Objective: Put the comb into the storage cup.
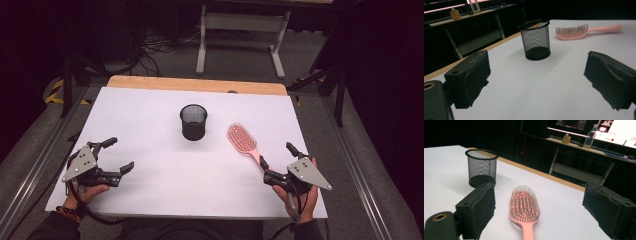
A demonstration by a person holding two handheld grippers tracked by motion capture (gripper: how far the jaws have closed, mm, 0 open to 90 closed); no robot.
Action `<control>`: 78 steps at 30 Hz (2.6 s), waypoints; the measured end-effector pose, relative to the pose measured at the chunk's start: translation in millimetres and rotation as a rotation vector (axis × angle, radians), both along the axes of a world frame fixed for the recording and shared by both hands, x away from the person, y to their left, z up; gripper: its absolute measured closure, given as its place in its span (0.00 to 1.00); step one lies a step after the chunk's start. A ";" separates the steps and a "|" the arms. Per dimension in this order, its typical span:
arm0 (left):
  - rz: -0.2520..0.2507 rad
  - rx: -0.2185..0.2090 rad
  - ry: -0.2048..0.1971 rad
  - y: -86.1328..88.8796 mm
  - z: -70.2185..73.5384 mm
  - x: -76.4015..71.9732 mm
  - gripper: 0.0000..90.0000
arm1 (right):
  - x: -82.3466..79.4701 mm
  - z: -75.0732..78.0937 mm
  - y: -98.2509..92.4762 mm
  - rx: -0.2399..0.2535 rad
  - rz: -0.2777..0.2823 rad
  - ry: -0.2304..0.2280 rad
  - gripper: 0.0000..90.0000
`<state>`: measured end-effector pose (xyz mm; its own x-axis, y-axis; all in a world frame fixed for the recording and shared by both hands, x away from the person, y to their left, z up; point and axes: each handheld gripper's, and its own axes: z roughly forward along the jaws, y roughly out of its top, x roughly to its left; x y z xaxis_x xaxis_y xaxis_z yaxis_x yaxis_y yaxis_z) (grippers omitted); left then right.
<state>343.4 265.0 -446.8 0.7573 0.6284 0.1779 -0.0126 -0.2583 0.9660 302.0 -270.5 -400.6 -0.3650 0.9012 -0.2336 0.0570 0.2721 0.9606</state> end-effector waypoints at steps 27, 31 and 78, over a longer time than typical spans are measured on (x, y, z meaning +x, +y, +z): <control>-0.079 0.050 0.031 1.4 -8.9 0.8 0.07 | 41.1 18.2 9.5 -0.106 0.127 0.374 0.14; -0.093 0.070 0.045 -2.0 -11.6 1.8 0.07 | 59.5 19.7 12.2 -0.119 0.086 0.504 0.15; -0.104 0.131 0.062 -8.6 -16.6 4.3 0.08 | 136.2 -37.4 27.3 -0.296 0.039 0.919 0.58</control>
<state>347.8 256.4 -463.4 0.8292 0.5202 0.2043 0.0125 -0.3828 0.9238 438.2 -243.3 -438.0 -0.5471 0.8351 -0.0577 0.7380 0.5137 0.4376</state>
